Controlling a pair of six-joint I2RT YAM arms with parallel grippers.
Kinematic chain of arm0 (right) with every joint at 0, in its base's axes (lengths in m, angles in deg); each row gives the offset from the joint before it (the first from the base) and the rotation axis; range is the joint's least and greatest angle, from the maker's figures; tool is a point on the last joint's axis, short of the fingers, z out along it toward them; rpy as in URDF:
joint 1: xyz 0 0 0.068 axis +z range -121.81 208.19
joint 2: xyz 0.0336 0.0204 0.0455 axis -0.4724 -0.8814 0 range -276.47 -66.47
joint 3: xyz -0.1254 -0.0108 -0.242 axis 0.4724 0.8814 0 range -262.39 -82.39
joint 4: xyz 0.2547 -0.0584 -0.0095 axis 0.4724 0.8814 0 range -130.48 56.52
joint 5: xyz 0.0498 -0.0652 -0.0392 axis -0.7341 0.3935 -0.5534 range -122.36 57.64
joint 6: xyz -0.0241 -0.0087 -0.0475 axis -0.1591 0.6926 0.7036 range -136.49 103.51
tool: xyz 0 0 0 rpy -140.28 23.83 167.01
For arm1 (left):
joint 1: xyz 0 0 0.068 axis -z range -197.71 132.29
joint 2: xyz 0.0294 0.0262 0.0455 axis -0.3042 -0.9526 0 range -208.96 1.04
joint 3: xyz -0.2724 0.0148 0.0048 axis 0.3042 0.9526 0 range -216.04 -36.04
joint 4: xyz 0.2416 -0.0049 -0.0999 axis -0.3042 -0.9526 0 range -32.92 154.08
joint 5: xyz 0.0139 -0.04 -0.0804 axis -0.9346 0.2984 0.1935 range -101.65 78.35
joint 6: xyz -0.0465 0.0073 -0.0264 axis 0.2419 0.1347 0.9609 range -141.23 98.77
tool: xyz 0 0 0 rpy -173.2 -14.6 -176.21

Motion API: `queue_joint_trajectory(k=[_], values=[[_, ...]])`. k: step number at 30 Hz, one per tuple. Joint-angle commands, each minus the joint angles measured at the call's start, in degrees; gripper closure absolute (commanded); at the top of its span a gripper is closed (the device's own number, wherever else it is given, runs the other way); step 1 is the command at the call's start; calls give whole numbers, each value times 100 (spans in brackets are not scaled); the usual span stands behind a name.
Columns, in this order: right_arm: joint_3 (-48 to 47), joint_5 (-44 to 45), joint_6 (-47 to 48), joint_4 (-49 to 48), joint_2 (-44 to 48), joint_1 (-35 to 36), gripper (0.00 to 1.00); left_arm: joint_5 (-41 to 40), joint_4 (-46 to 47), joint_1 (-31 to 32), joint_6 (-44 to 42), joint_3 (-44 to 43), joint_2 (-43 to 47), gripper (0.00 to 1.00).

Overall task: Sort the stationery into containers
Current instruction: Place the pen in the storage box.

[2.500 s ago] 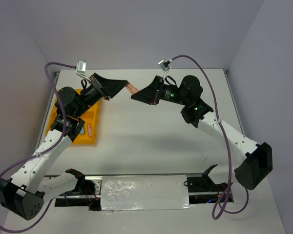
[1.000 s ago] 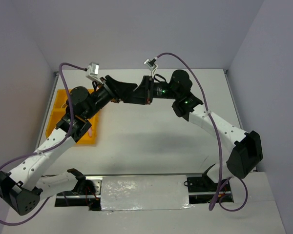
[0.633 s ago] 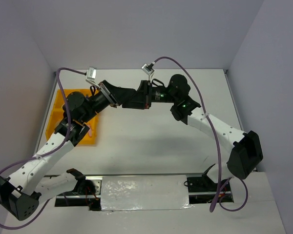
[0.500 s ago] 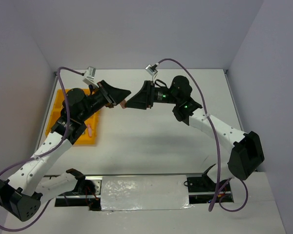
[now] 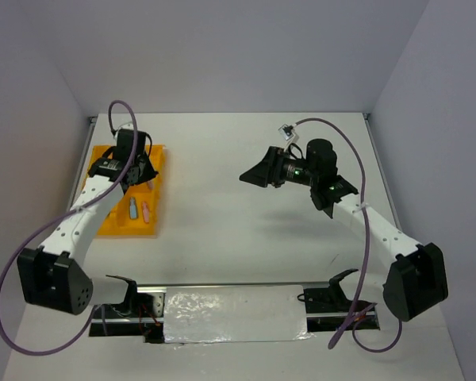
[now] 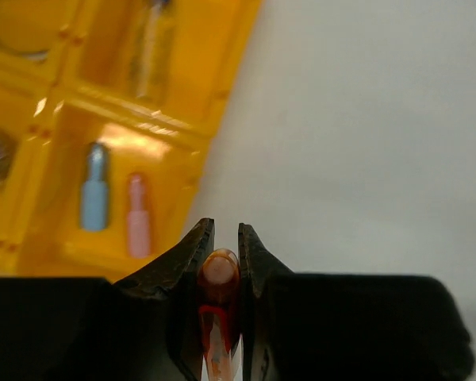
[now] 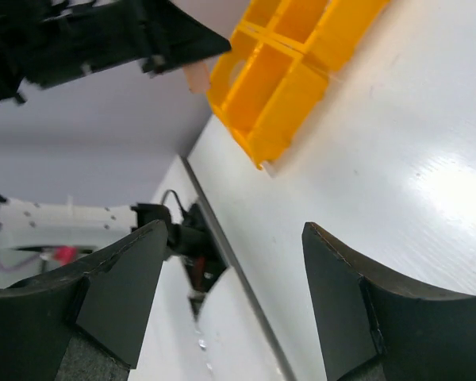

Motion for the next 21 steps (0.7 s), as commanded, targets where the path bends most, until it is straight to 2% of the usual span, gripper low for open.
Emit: queue_joint_trajectory(k=[1, 3, 6, 10, 12, 15, 18, 19, 21], values=[[-230, 164, 995, 757, 547, 3, 23, -1128, -969, -254, -478, 278, -318, 100], [-239, 155, 1119, 959, 688, 3, 23, -1180, -767, -351, -522, 621, -380, 100], [-169, 76, 1155, 987, 855, 3, 23, -1040, -372, -508, -628, 885, -520, 93], [94, -222, 796, 724, 1031, 3, 23, -723, 50, -702, -882, 1000, -705, 77], [174, -337, 619, 601, 1189, 2, 23, -583, 130, -772, -1031, 1000, -775, 74], [87, -302, 715, 801, 1347, 3, 23, -573, 174, -799, -1050, 1008, -924, 55], [-71, -355, 873, 987, 1391, 3, 23, -617, 131, -852, -997, 1017, -978, 41], [-185, -364, 900, 1126, 1391, 3, 23, -661, 122, -861, -988, 1009, -969, 32], [-326, -381, 996, 1302, 1392, -6, 23, -740, -27, -870, -857, 930, -934, 24]])
